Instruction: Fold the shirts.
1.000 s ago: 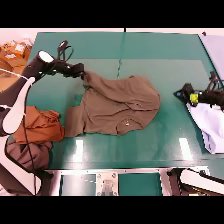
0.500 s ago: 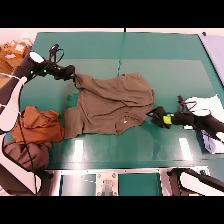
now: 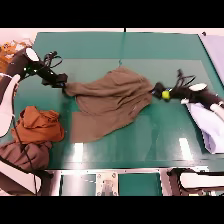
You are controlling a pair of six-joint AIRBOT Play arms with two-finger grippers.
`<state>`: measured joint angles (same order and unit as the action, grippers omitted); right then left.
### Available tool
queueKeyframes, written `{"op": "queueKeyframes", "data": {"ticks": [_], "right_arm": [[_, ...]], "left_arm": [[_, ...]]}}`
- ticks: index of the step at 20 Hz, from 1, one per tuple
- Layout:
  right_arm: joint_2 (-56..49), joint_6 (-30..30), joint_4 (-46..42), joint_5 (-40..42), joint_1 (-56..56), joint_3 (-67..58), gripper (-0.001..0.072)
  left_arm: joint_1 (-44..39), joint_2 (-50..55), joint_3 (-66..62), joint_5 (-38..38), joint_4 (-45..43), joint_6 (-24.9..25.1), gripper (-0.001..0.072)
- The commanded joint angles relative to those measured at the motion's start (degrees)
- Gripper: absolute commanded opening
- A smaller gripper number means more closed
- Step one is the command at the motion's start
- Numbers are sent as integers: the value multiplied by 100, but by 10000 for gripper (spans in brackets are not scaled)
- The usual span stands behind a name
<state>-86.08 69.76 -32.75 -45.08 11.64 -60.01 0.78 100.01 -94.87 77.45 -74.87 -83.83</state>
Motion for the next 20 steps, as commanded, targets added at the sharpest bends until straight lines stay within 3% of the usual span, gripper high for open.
{"op": "queueKeyframes", "data": {"ticks": [1,4,7,8,9,10,11,12,14,20], "right_arm": [[-544,229,-533,-389,728,-1537,16],[-1438,269,-546,-1010,728,-2479,16],[-1888,267,-542,-953,645,-2649,17],[-1902,267,-542,-981,673,-2651,55],[-1897,275,-538,-1137,752,-2717,264],[-1880,409,-540,-1436,881,-2828,395],[-1849,597,-540,-1818,1060,-2962,409],[-1803,721,-540,-2135,1228,-3060,390],[-1644,826,-555,-2697,1526,-3060,171],[-708,442,-612,-2900,1700,-1285,139]], "left_arm": [[-221,-422,177,833,-682,-459,21],[-973,-697,852,599,-623,-581,22],[-1797,-748,1753,122,-267,-616,23],[-1996,-745,1978,28,-286,-616,24],[-2124,-745,2100,13,-385,-614,26],[-2164,-754,2083,90,-505,-614,179],[-2140,-758,1989,232,-614,-616,497],[-2079,-758,1816,428,-726,-610,561],[-1827,-758,1290,782,-881,-507,560],[-686,-750,420,994,-863,-350,560]]}}
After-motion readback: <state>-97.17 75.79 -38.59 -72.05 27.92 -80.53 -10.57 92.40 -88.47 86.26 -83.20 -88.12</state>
